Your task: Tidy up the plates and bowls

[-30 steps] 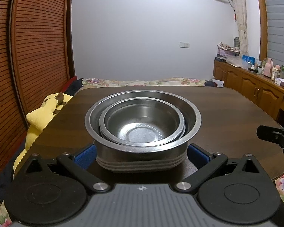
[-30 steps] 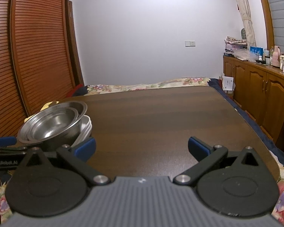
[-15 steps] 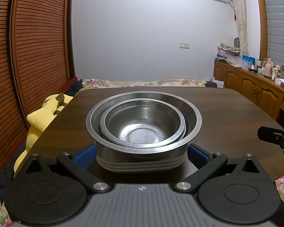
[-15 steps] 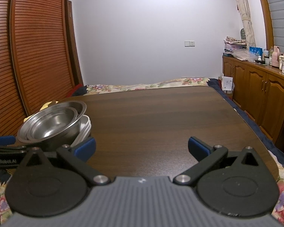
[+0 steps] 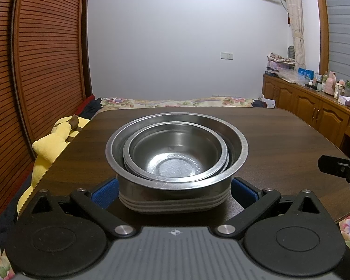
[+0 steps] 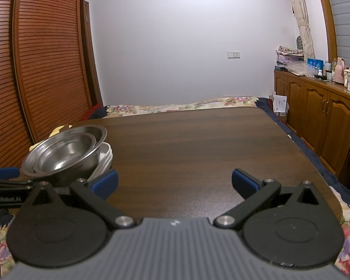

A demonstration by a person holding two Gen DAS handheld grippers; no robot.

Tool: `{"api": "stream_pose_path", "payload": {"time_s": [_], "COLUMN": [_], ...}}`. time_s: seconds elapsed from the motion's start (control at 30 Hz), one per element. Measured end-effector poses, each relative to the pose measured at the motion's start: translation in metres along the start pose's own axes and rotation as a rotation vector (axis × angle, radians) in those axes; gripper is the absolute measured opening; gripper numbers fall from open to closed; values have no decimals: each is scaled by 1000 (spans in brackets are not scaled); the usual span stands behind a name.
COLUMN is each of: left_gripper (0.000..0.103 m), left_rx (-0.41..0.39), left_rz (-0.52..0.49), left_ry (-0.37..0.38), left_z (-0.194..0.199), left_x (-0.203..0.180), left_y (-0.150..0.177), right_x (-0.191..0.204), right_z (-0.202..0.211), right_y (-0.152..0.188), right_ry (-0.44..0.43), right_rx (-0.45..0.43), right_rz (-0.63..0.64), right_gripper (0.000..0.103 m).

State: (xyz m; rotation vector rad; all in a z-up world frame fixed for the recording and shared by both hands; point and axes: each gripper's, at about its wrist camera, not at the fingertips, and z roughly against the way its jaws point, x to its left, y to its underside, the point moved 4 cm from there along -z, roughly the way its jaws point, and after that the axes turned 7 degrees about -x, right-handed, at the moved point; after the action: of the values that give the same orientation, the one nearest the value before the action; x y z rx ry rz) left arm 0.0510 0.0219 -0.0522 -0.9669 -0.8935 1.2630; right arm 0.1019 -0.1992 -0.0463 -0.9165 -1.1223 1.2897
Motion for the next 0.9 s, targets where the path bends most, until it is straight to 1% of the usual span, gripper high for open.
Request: {"api": "stream_pose_path", "payload": {"time_s": [0.9], "left_gripper": [103], "left_rx": [0], "left_rz": [1], "left_ry": [3], "left_z": [0], "left_x": [2], "left_y": [-2], "right_x": [-1], "right_z": [0], "right_y": [0], "right_ry": [1], "right_rx": [4], "right_rz": [-7], "right_gripper": [103]}}
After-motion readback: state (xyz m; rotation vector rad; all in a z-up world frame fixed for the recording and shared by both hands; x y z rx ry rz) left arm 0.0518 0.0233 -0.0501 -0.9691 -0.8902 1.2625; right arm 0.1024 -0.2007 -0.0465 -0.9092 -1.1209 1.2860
